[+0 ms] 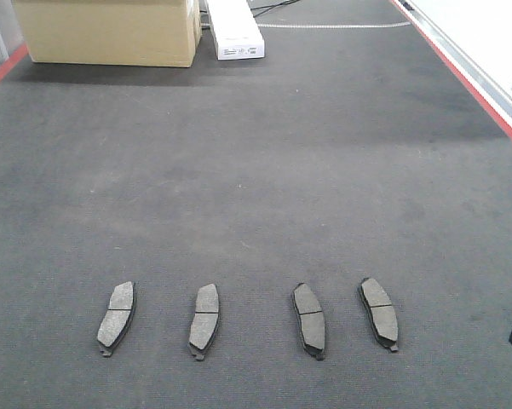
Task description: Move and align brake pads A on conveyor
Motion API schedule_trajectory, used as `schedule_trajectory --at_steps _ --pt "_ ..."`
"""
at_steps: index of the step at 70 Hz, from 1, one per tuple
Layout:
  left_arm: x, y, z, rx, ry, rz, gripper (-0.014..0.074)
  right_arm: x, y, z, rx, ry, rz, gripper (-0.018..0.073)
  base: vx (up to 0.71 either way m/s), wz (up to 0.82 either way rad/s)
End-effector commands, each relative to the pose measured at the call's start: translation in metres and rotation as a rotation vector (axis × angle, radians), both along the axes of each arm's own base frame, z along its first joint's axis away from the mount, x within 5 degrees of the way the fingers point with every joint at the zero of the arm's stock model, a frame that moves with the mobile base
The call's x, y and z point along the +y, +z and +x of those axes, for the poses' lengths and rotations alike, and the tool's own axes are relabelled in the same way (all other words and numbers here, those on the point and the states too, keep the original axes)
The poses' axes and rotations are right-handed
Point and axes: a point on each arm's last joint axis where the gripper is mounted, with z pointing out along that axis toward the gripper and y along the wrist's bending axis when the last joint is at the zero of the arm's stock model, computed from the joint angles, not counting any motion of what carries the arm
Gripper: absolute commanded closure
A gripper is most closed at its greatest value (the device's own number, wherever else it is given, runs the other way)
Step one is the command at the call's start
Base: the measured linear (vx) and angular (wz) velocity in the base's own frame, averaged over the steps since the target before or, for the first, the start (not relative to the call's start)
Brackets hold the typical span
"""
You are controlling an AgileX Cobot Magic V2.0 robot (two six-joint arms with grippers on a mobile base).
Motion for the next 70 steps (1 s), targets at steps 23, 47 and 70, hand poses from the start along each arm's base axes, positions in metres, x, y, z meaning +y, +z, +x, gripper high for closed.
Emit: schedule_trajectory --at_steps 23,47,70 --pt "0.000 -0.001 0.000 -0.067 -0.003 -0.017 0.0603 0.000 0.015 0.001 -0.094 0.002 0.019 0.0563 0.00 0.00" --pt "0.000 -0.001 0.000 -0.067 -0.003 -0.017 0.0603 0.000 0.008 0.004 -0.139 -0.014 0.028 0.0563 0.00 0.00" --pt "0.000 -0.001 0.000 -0.067 -0.003 -0.017 0.0603 -0.025 -0.039 -0.011 -0.375 -0.352 0.070 0.0563 0.00 0.00"
